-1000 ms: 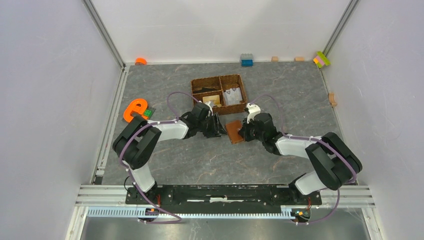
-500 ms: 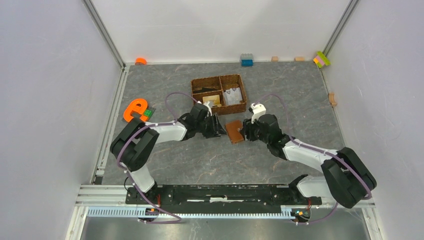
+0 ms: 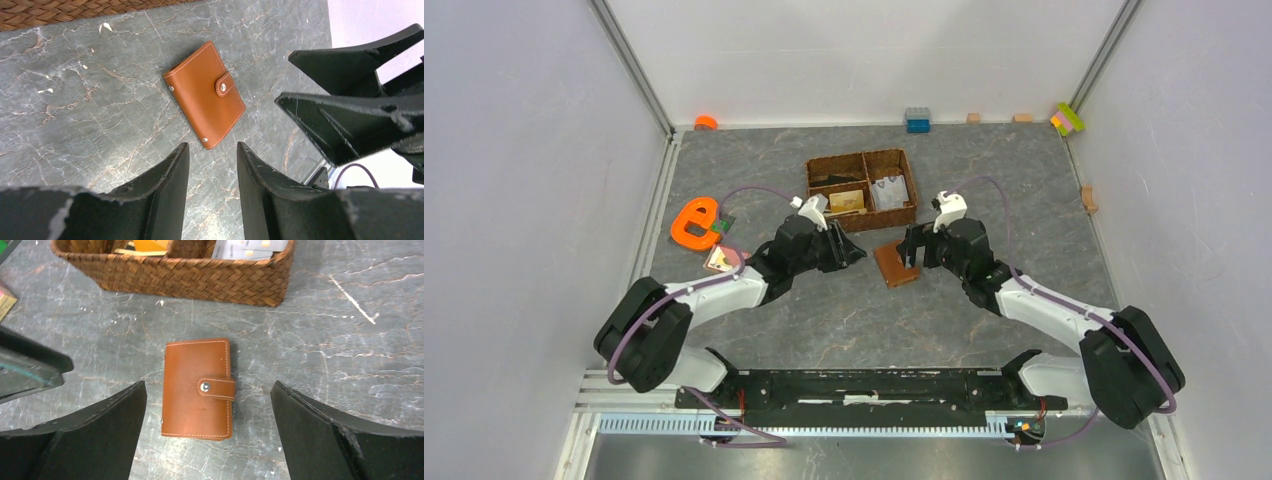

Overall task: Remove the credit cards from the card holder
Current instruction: Open the card holder at the center of the board.

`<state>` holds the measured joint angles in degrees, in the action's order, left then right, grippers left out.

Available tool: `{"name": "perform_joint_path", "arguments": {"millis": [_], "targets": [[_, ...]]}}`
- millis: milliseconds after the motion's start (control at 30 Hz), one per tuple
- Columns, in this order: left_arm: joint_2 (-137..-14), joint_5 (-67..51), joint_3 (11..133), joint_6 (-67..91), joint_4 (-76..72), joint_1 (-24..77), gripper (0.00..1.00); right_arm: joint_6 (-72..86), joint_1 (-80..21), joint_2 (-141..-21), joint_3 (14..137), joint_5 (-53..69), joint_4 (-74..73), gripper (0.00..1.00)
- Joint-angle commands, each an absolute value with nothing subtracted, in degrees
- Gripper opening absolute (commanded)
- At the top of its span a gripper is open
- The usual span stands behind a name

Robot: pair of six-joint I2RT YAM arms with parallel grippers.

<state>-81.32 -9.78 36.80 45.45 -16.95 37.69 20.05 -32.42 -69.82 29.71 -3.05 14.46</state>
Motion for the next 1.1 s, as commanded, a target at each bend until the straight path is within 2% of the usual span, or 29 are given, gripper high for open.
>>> {"name": "perform_joint_path", "arguments": {"millis": [0, 233, 433, 533, 667, 833, 933, 1000, 1067], "targets": [[-77.45, -7.29, 34.79, 43.07, -22.27, 37.84, 0.46, 19.78, -30.75, -69.81, 32.27, -3.26, 15.76, 0.98], [-74.34, -6.21, 33.22, 43.27, -23.12, 37.81, 0.46, 17.47, -30.68, -68.54, 26.56, -7.41, 23.16, 0.98], [-69.37, -4.28, 32.78, 41.42, -21.16, 37.81, 0.46, 15.62, -30.58, -73.01, 32.73, -14.18, 11.60, 0.98], [-69.12, -3.94, 32.69, 41.40, -20.92, 37.80, 0.46, 14.69, -31.25, -76.68, 33.93, -14.11, 11.43, 0.93], [-69.98, -4.77, 33.41, 41.58, -20.52, 37.80, 0.46, 10.96, -36.17, -80.97, 37.30, -19.66, 10.30, 0.90], [-70.63, -5.13, 33.73, 41.67, -20.47, 37.81, 0.46, 6.93, -42.75, -85.98, 41.40, -24.70, 9.84, 0.95], [-70.77, -5.19, 33.92, 41.66, -20.29, 37.79, 0.46, 7.00, -44.30, -89.60, 44.88, -31.28, 6.28, 0.89], [-70.75, -5.32, 33.96, 41.66, -20.30, 37.79, 0.46, 7.27, -45.22, -92.17, 47.07, -35.00, 3.29, 0.82], [-70.87, -5.42, 34.09, 41.67, -20.14, 37.85, 0.46, 7.58, -46.01, -93.76, 48.28, -36.49, 1.71, 0.81]]}}
